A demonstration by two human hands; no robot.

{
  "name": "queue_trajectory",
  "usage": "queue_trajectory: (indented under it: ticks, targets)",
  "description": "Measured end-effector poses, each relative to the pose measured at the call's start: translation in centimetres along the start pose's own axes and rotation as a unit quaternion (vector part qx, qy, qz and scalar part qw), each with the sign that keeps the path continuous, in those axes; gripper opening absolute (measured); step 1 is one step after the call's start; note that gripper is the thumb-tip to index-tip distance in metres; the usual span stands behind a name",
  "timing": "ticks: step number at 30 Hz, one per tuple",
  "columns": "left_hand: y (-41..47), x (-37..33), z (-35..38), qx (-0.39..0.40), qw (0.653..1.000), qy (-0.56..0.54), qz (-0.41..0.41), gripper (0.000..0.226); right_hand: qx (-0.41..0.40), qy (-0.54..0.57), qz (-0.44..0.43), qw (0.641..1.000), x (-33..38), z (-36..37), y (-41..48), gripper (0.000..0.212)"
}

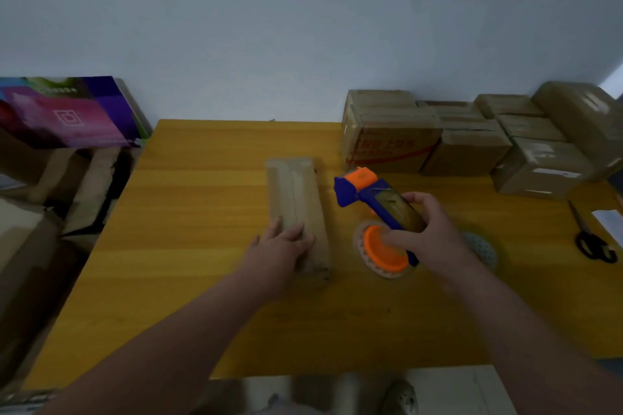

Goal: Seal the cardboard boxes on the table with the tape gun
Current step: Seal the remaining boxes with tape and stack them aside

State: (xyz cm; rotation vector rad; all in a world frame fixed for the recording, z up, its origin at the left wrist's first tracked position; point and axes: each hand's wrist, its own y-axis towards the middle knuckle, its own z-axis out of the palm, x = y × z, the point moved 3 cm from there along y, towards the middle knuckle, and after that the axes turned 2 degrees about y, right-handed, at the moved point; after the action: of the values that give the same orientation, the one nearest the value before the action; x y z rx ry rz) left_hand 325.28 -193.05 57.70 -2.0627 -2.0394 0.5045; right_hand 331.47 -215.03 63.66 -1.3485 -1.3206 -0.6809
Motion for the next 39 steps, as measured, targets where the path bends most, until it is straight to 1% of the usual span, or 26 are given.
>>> queue_trajectory:
  ticks: [3, 5, 6, 7, 8, 9, 10, 11, 12, 13, 14, 15, 17, 20, 21, 23, 25, 27, 29, 31, 34, 36, 39]
  targets:
    - [-1.4, 1.8, -0.3, -0.007, 1.000, 0.014, -0.010, 0.072, 0.051, 0.011, -0.010, 0.999, 0.1, 0.6, -0.1, 0.058]
    - [-2.1, 2.4, -0.6, -0.022, 0.999, -0.025, 0.000, 0.073, 0.087, 0.016, -0.014, 0.996, 0.4, 1.3, -0.2, 0.059]
    - [-2.3, 2.5, -1.0, -0.048, 0.996, -0.068, 0.008, 0.070, 0.105, 0.019, -0.016, 0.994, 0.5, 1.5, -0.3, 0.061]
    - [-2.5, 2.7, -1.4, -0.089, 0.986, -0.139, -0.002, 0.062, 0.120, 0.021, -0.018, 0.992, 0.6, 1.8, -0.4, 0.064]
    - [-2.6, 3.1, -1.9, -0.136, 0.960, -0.242, -0.042, 0.051, 0.135, 0.024, -0.021, 0.990, 0.8, 2.1, -0.5, 0.066]
    - [-2.9, 3.5, -2.4, -0.160, 0.910, -0.366, -0.108, 0.040, 0.147, 0.025, -0.025, 0.988, 0.9, 2.3, -0.7, 0.067]
    - [-3.2, 3.6, -2.7, -0.146, 0.835, -0.506, -0.162, 0.030, 0.160, 0.025, -0.031, 0.986, 1.0, 2.5, -0.9, 0.068]
    - [-3.4, 3.4, -3.0, -0.104, 0.746, -0.628, -0.196, 0.028, 0.170, 0.022, -0.036, 0.985, 1.1, 2.7, -1.0, 0.068]
    - [-3.6, 3.1, -3.2, -0.046, 0.674, -0.707, -0.209, 0.033, 0.178, 0.016, -0.042, 0.983, 1.1, 2.9, -1.1, 0.069]
    - [-3.8, 2.8, -3.4, 0.008, 0.631, -0.747, -0.210, 0.039, 0.184, 0.008, -0.048, 0.982, 1.0, 3.1, -1.2, 0.069]
    - [-4.1, 2.6, -3.6, 0.048, 0.610, -0.764, -0.205, 0.042, 0.190, 0.001, -0.054, 0.980, 1.1, 3.3, -1.3, 0.069]
    - [-4.3, 2.3, -3.7, 0.073, 0.601, -0.771, -0.199, 0.042, 0.198, -0.007, -0.062, 0.978, 1.1, 3.5, -1.5, 0.069]
    - [-4.5, 2.0, -3.6, 0.083, 0.601, -0.771, -0.192, 0.032, 0.209, -0.020, -0.081, 0.974, 1.3, 3.9, -1.8, 0.069]
    - [-4.2, 2.1, -2.9, 0.044, 0.603, -0.772, -0.199, 0.017, 0.209, -0.038, -0.104, 0.972, 1.5, 4.3, -2.4, 0.067]
    - [-4.1, 2.4, -2.6, 0.025, 0.608, -0.767, -0.202, 0.014, 0.206, -0.060, -0.110, 0.970, 1.6, 4.3, -2.6, 0.066]
    - [-4.1, 3.2, -2.3, -0.009, 0.638, -0.743, -0.204, 0.010, 0.206, -0.121, -0.126, 0.963, 1.5, 4.3, -2.9, 0.067]
    - [-4.3, 3.8, -2.1, -0.039, 0.662, -0.719, -0.209, 0.010, 0.212, -0.166, -0.141, 0.953, 1.6, 4.2, -3.2, 0.067]
    - [-4.6, 4.3, -2.0, -0.061, 0.668, -0.710, -0.215, 0.011, 0.217, -0.199, -0.148, 0.944, 1.9, 3.8, -3.6, 0.067]
    - [-5.0, 5.7, -1.6, -0.105, 0.677, -0.690, -0.234, 0.015, 0.211, -0.248, -0.157, 0.932, 1.9, 2.7, -3.7, 0.066]
    - [-5.8, 7.6, -1.0, -0.146, 0.699, -0.651, -0.257, 0.018, 0.199, -0.284, -0.144, 0.927, 1.6, 1.1, -3.7, 0.067]
    - [-6.6, 8.9, 0.1, -0.173, 0.728, -0.612, -0.257, 0.018, 0.199, -0.317, -0.137, 0.917, 0.8, 0.3, -3.5, 0.067]
    - [-6.5, 8.6, 0.8, -0.206, 0.735, -0.589, -0.264, 0.025, 0.200, -0.334, -0.149, 0.909, 0.2, 0.9, -3.3, 0.067]
    - [-6.3, 7.9, 1.8, -0.228, 0.739, -0.568, -0.282, 0.033, 0.188, -0.359, -0.171, 0.898, -0.8, 1.4, -2.8, 0.068]
